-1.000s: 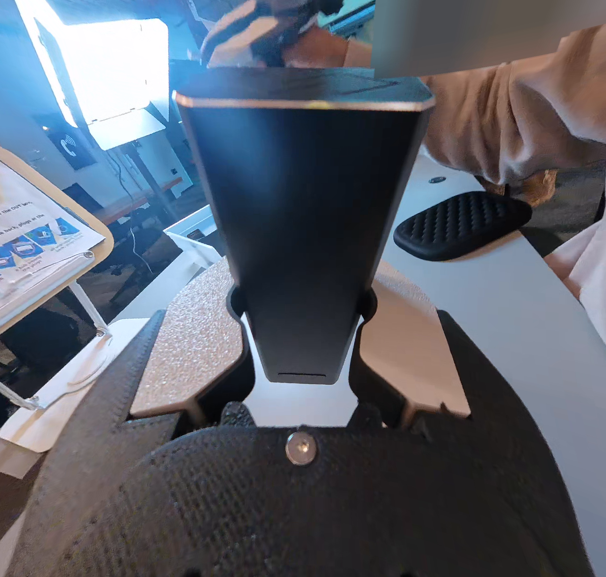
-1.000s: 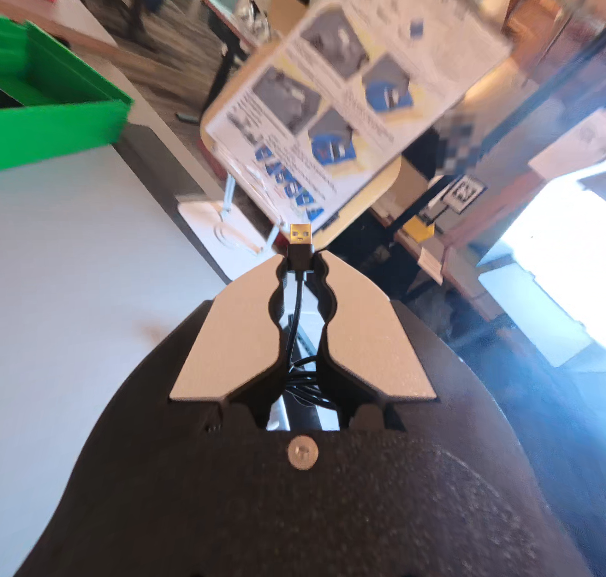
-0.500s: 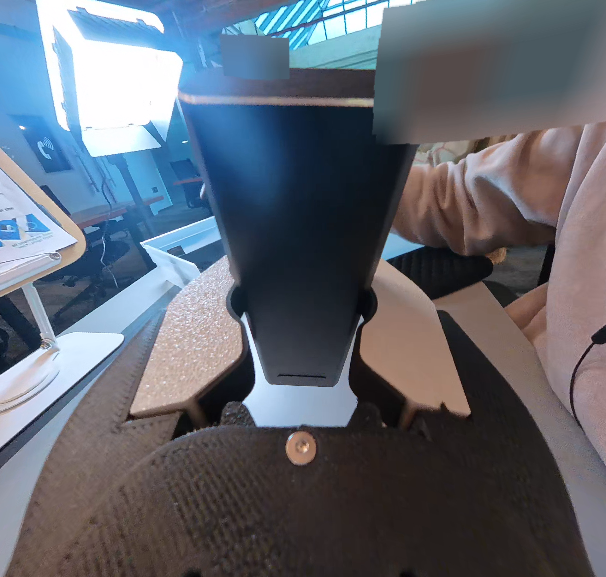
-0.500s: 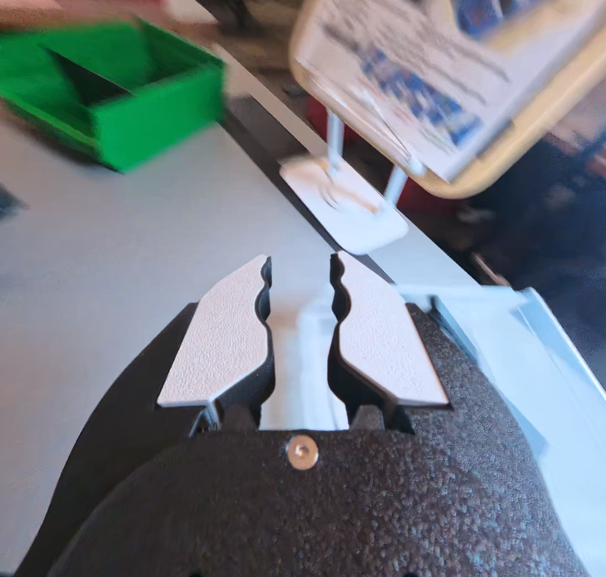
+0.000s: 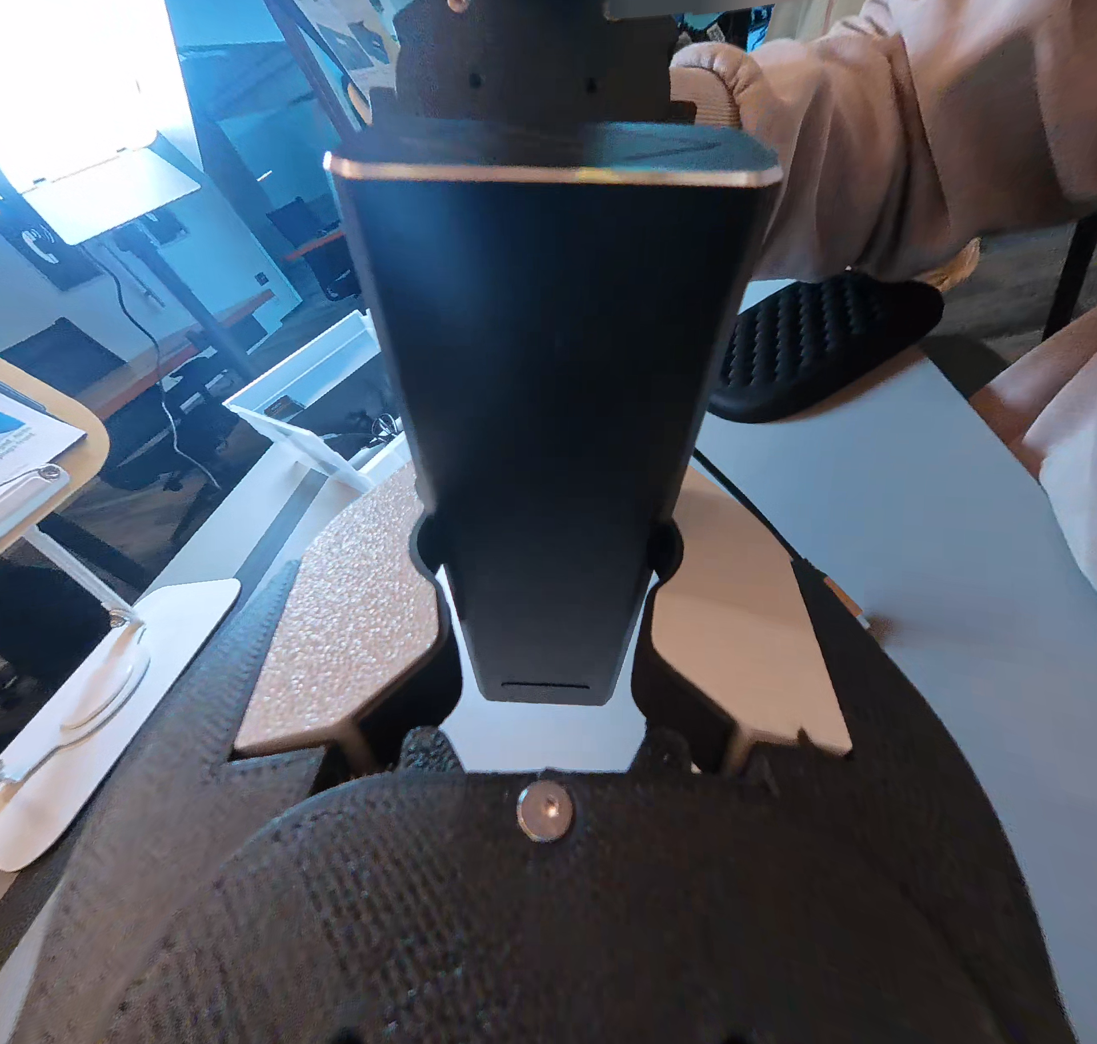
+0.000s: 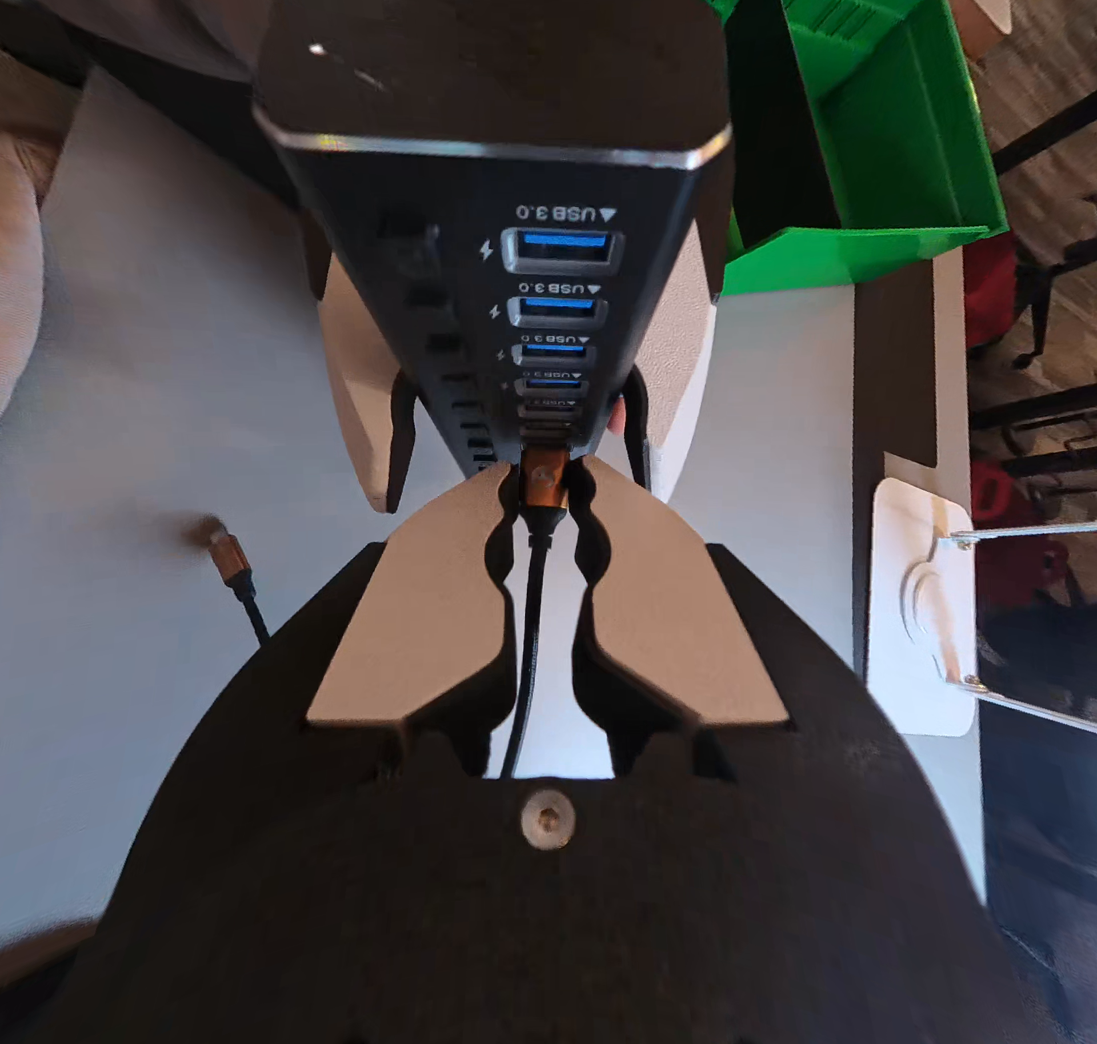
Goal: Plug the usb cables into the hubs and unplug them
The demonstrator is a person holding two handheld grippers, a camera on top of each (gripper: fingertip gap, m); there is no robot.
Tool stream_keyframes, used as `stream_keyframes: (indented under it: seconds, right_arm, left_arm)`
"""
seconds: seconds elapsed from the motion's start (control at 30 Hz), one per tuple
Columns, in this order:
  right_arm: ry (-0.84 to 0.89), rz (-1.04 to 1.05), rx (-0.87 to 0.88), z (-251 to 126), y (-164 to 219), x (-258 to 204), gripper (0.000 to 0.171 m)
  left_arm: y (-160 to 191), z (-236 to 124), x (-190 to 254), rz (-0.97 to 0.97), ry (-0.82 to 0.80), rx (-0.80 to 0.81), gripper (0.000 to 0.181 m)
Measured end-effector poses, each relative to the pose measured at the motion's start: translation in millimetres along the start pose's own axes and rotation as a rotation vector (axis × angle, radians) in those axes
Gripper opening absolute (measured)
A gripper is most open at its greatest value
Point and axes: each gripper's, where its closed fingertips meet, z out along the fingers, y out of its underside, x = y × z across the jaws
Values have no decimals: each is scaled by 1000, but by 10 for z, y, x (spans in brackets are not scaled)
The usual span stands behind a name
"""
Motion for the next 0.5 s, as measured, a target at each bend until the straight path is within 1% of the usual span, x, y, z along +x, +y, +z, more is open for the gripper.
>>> stream_keyframes:
  seconds: [0.13,0.2,0.33,0.5]
  right_arm:
    - [29,-45,-31,-9,72,14,16]
    - [41,-32,-27,-37,119,3,16]
    - [84,-47,-57,-146,214,-72,15]
    - [118,-37,-94,-310,339,-167,15]
  left_arm:
    - [131,24,-15,56,-19,-107,71]
    - [194,57,-10,68,-22,-149,72]
    - [226,169,58,80,-2,-180,70]
    - [185,346,163,91,36,-191,68]
